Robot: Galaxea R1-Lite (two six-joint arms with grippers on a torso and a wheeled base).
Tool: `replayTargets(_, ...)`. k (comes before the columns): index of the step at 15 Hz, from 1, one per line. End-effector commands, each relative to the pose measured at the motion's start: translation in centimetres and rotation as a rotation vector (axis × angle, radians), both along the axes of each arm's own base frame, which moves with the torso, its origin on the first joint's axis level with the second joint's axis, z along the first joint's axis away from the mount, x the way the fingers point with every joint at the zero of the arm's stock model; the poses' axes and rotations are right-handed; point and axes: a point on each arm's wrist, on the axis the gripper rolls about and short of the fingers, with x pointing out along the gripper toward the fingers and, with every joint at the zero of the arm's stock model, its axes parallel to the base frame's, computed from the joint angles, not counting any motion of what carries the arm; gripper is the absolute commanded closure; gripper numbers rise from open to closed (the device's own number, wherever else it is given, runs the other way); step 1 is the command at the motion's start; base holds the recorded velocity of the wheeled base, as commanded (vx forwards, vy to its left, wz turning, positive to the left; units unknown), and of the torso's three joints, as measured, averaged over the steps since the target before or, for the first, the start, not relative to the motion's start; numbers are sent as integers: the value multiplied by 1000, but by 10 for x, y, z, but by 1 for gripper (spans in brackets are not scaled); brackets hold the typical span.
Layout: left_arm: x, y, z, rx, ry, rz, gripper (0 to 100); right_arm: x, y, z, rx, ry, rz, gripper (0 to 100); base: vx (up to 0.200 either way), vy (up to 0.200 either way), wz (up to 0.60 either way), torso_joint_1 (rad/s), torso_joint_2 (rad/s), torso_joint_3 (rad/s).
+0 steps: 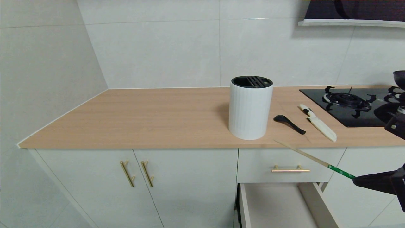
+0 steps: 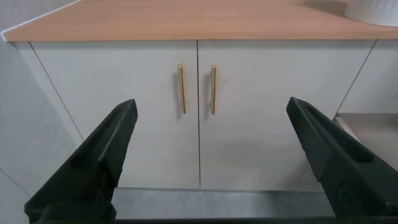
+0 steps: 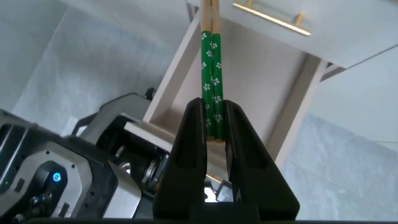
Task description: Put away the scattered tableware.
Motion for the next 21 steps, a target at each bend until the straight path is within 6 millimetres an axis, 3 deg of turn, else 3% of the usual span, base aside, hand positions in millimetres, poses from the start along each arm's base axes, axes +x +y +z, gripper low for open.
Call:
replayTargets(1, 0, 0, 0, 0, 2, -1, 0, 4, 3, -6, -11, 30, 10, 100, 0, 0, 0, 0, 0, 0)
replayTargets(5, 0, 0, 0, 0, 2, 1, 0, 7, 5, -10, -20, 50, 22, 100, 0, 0, 0, -50, 113, 68)
replayTargets(21, 0, 0, 0, 0, 2, 1, 0, 16, 8, -20, -40, 103, 27, 100, 0, 0, 0, -173, 463, 280)
